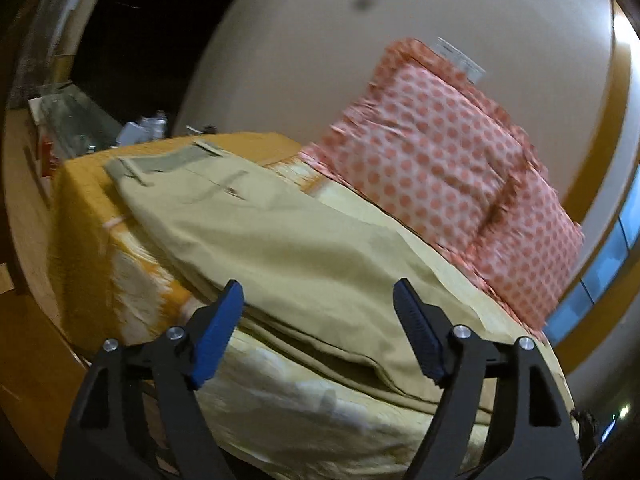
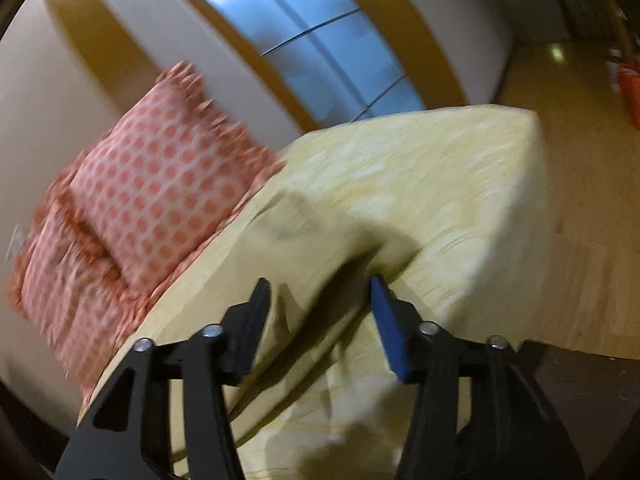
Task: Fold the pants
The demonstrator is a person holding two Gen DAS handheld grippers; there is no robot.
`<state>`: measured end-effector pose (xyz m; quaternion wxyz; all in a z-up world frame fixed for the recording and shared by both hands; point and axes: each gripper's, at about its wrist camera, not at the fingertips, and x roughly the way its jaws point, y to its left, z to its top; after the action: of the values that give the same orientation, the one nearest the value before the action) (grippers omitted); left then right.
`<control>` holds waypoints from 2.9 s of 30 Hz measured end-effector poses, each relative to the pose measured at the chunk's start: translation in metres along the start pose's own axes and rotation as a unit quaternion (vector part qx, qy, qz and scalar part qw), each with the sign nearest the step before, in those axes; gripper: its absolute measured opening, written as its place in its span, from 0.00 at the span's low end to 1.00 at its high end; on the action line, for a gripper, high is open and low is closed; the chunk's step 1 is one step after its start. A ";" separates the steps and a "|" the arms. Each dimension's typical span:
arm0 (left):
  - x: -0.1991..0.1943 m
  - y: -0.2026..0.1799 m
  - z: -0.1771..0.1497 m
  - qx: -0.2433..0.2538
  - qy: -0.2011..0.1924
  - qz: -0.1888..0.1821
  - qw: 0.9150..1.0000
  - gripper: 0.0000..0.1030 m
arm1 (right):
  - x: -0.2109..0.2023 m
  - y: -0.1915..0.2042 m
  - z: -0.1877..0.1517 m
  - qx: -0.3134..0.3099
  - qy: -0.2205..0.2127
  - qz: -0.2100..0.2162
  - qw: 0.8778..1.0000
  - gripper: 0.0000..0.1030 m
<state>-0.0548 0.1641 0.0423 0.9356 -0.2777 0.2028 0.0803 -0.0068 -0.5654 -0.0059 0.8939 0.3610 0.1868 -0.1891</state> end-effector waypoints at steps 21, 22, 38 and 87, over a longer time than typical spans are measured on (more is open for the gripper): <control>0.018 0.079 0.031 -0.069 0.006 0.032 0.997 0.89 | -0.015 0.331 -0.168 -0.319 0.200 0.385 0.842 0.07; 0.019 0.082 0.032 -0.071 0.006 0.036 0.997 0.90 | -0.016 0.344 -0.197 -0.352 0.234 0.388 0.819 0.07; 0.046 0.117 0.047 -0.144 0.035 0.082 0.986 0.90 | -0.026 0.322 -0.195 -0.320 0.240 0.377 0.835 0.89; 0.093 -0.178 0.003 0.259 0.185 -0.225 0.921 0.78 | 0.085 0.206 -0.091 -0.122 0.324 0.264 0.900 0.95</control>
<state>0.0774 0.0211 0.0917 0.9141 -0.0740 0.3181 -0.2403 0.1460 -0.3798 0.0118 0.8380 0.3265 0.3858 0.2059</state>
